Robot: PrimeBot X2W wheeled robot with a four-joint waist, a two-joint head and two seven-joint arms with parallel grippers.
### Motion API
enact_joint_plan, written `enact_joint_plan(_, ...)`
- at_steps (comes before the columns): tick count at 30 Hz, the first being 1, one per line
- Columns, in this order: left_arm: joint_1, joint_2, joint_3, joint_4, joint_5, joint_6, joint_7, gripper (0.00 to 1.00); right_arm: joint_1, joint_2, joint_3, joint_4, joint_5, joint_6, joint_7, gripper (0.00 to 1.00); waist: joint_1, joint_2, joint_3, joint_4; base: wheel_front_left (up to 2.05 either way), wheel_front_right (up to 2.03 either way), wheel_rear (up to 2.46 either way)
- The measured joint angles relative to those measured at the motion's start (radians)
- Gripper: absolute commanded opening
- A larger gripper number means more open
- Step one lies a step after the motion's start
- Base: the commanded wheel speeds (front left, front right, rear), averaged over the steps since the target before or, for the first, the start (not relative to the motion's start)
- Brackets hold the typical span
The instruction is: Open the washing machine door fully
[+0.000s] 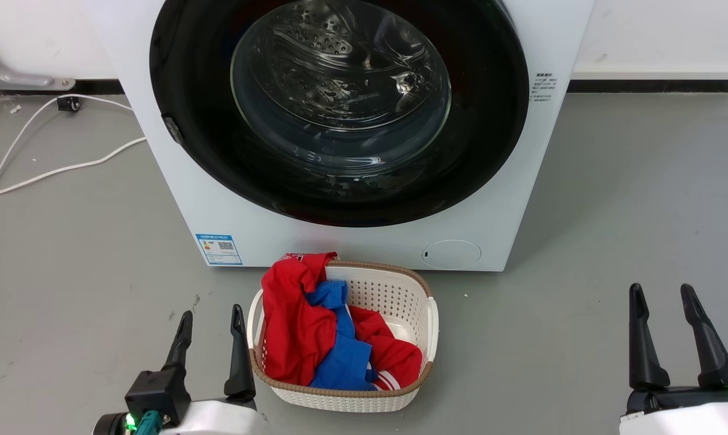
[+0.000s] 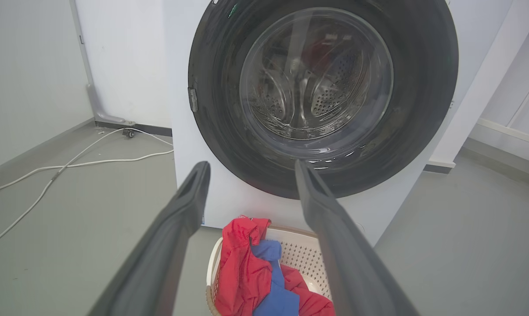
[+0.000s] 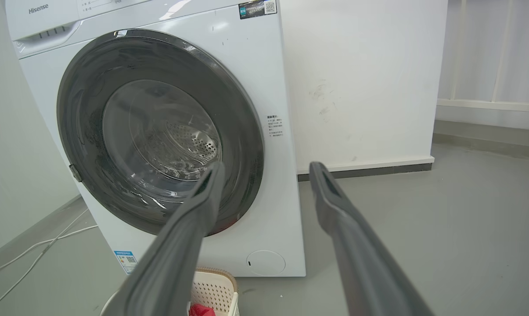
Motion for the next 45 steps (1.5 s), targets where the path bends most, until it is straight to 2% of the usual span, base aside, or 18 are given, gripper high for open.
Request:
enact_joint_plan(12,0.015,-0.013,0.007,0.002,0.095,-0.005,-0.021,1.00,0.026,0.000,0.012,0.001,-0.085,0.000,-0.025,1.00,0.0000,0.0000,0.000,0.003,0.00,0.00,0.00)
enact_joint_plan(25,0.029,-0.028,0.020,0.016,0.163,-0.025,-0.046,1.00,0.046,0.000,0.015,0.004,-0.128,0.000,-0.047,1.00,0.0000,0.0000,0.000,0.003,0.00,0.00,0.00)
enact_joint_plan(45,0.032,-0.034,0.037,0.050,0.155,-0.034,-0.050,1.00,0.051,0.000,0.024,0.044,-0.074,0.001,-0.051,1.00,0.0000,0.0000,0.001,0.004,0.00,0.00,0.00)
